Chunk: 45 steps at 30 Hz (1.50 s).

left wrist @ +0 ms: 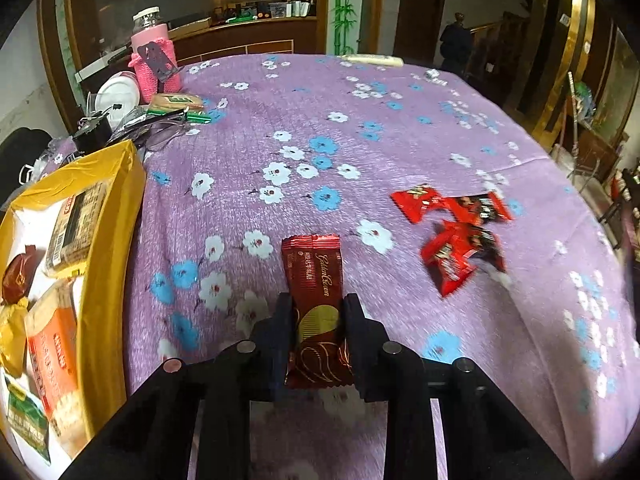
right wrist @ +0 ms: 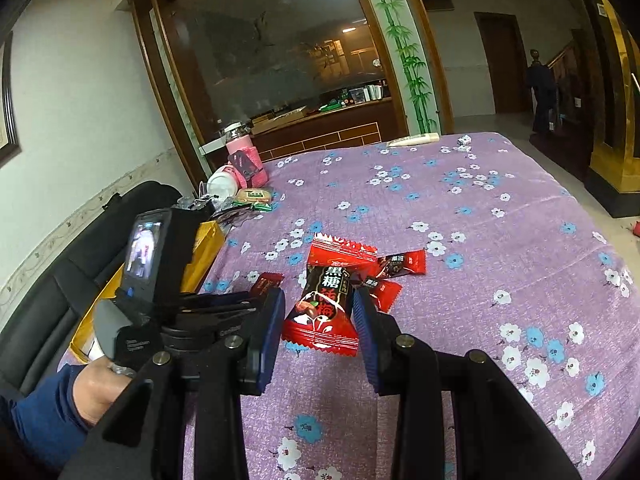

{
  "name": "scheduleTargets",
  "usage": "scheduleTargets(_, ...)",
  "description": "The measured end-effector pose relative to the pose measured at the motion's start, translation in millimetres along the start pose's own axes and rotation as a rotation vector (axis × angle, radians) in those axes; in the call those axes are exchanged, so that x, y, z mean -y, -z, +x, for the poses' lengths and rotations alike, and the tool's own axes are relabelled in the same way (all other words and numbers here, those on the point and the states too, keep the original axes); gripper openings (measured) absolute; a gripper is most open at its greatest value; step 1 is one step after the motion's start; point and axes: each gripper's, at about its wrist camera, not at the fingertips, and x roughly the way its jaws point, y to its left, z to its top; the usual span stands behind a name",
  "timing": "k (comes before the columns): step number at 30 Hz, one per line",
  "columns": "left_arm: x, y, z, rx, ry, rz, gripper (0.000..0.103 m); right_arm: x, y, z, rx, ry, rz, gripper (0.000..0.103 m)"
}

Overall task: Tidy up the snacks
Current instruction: 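Carry the held bar and red candy over the white box, then lower the bar and candy into the box and open both grippers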

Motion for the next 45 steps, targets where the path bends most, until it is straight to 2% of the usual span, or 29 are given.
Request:
scheduleTargets(6, -12.8, 7.1, -44.5, 0.087, 0.056, -0.031, 0.026, -16.7, 4.9, 10.0, -0.036, -0.018, -0.028, 0.034)
scheduleTargets(13, -52.2, 18.5, -88.1, 0.17, 0.062, -0.097, 0.026, -62.0, 17.8, 25.7, -0.102, -0.08, -0.108, 0.034)
scheduleTargets(18, -84.4, 30.4, -108.6, 0.219, 0.025, -0.144, 0.026, -91.3, 27.2, 32.2, -0.138, -0.117, -0.163, 0.034)
scheduleTargets(26, -132.7, 50.2, -123.9, 0.247, -0.04, -0.216, 0.026, -127.0, 35.3, 40.0, -0.184, -0.168, -0.224, 0.034)
scheduleTargets(34, -180.3, 70.6, -126.4, 0.238, -0.108, -0.298, 0.027, -151.1, 35.1, 47.6, -0.211, -0.211, -0.258, 0.034)
scheduleTargets(45, -200.1, 89.1, -121.8, 0.214, -0.136, -0.328, 0.027, -191.0, 23.2, 64.2, -0.246, -0.305, -0.286, 0.035)
